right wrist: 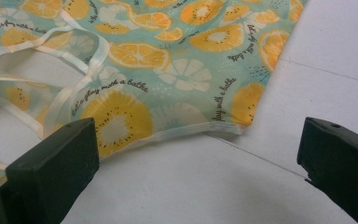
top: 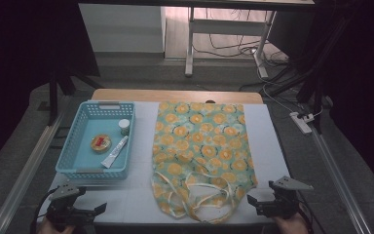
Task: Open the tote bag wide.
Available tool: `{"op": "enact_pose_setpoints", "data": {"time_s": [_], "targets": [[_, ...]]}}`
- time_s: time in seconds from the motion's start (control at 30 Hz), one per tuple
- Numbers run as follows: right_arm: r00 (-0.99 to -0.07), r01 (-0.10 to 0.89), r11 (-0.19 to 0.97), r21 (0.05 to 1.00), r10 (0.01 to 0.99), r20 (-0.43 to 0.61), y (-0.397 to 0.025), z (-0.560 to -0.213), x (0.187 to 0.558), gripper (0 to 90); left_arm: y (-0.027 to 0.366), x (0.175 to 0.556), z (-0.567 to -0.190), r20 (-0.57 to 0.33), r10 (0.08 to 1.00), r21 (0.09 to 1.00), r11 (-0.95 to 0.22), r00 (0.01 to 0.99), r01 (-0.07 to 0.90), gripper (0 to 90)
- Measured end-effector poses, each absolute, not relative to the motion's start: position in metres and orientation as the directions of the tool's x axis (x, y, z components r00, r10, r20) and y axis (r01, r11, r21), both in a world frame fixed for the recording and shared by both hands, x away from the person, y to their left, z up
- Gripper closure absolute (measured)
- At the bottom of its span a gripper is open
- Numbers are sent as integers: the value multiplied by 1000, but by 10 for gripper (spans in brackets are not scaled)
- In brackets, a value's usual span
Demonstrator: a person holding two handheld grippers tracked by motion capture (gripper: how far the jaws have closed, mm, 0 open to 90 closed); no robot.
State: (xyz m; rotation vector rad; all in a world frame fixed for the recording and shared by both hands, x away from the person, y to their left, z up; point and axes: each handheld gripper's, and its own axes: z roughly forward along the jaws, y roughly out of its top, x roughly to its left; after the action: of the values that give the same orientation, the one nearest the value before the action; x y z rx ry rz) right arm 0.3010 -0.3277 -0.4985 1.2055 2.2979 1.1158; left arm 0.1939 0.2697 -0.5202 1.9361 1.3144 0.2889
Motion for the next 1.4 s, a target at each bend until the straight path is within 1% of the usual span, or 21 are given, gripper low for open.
{"op": "enact_pose_setpoints", "data": {"time_s": [0.33,0.53,0.67,1.03,1.13,1.4], "targets": [[-601,549,340,763,795,79,-328,-498,301,0,270,194,-520,-220,869,698,-177,444,694,0],[-609,524,360,772,792,45,-326,-494,298,0,270,193,-520,-220,868,700,-178,446,692,0],[-614,519,359,775,788,46,-324,-493,298,0,269,193,-520,-220,867,699,-180,447,692,0],[-675,452,402,796,737,11,-307,-487,293,0,271,193,-520,-225,868,702,-171,443,691,0],[-709,429,427,796,705,4,-294,-486,291,0,270,193,-520,-219,868,702,-177,446,690,0],[-750,409,453,792,662,9,-278,-487,288,0,268,193,-520,-207,866,702,-194,456,686,0]]}}
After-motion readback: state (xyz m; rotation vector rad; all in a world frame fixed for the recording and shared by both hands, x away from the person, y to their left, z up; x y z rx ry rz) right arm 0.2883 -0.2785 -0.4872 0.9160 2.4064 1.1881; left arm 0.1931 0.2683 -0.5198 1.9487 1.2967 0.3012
